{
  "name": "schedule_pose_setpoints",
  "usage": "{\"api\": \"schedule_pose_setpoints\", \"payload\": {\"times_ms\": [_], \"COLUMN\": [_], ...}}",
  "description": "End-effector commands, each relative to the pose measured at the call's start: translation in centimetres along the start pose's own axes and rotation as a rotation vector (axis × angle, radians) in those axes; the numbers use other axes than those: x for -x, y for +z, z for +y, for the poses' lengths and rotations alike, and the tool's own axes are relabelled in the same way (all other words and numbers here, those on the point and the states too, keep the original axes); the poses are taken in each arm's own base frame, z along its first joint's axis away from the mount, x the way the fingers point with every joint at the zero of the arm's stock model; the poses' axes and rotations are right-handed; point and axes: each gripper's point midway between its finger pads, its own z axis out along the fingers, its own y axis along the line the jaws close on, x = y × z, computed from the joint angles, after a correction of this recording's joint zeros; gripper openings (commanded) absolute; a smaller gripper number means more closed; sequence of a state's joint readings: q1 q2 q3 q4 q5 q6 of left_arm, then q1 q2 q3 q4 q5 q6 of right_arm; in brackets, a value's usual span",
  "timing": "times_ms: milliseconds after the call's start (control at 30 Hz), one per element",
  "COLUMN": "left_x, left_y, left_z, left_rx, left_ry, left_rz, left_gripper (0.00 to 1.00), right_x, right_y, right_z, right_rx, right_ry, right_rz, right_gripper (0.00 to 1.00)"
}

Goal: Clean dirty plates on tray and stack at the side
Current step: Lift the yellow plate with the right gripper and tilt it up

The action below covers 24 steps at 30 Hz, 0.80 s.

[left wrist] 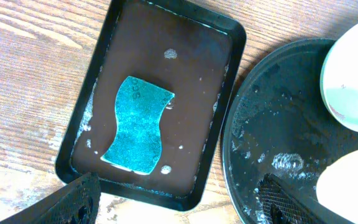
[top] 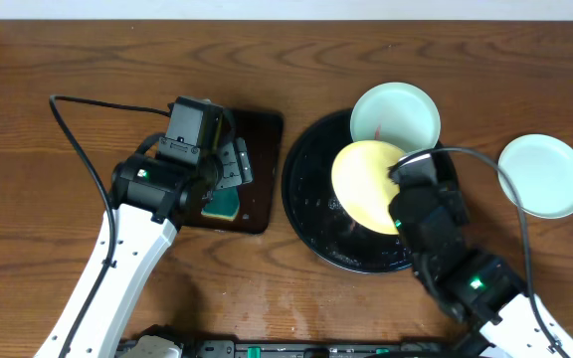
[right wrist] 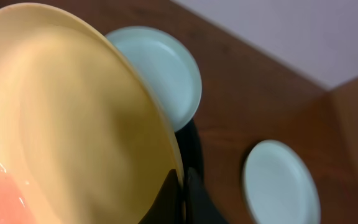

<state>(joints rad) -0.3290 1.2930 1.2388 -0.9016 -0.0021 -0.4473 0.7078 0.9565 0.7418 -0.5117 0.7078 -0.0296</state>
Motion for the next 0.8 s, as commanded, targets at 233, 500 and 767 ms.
{"api": "schedule_pose_setpoints", "payload": {"times_ms": [233, 500, 767], "left_x": [0.5, 0.5, 0.5], "left_y": [-0.4, -0.4, -0.4], "left_z": [-0.1, -0.1, -0.1], "left_rx": [-0.007, -0.007, -0.007], "left_ry": [-0.003, -0.003, -0.003], "left_rz": [-0.013, -0.013, -0.013], "left_gripper": [0.83, 0.83, 0.83], "right_x": [3.0, 3.4, 3.7], "right_y": [-3.1, -4.1, -4.3], "right_z": [0.6, 1.8, 2.0], "right_rx": [-0.157, -0.144, -0.143], "right_ry": [-0.259, -0.359, -0.362], "right_rz": [-0.132, -0.165, -0.175], "right_gripper": [0.01, 0.01, 0.01]}}
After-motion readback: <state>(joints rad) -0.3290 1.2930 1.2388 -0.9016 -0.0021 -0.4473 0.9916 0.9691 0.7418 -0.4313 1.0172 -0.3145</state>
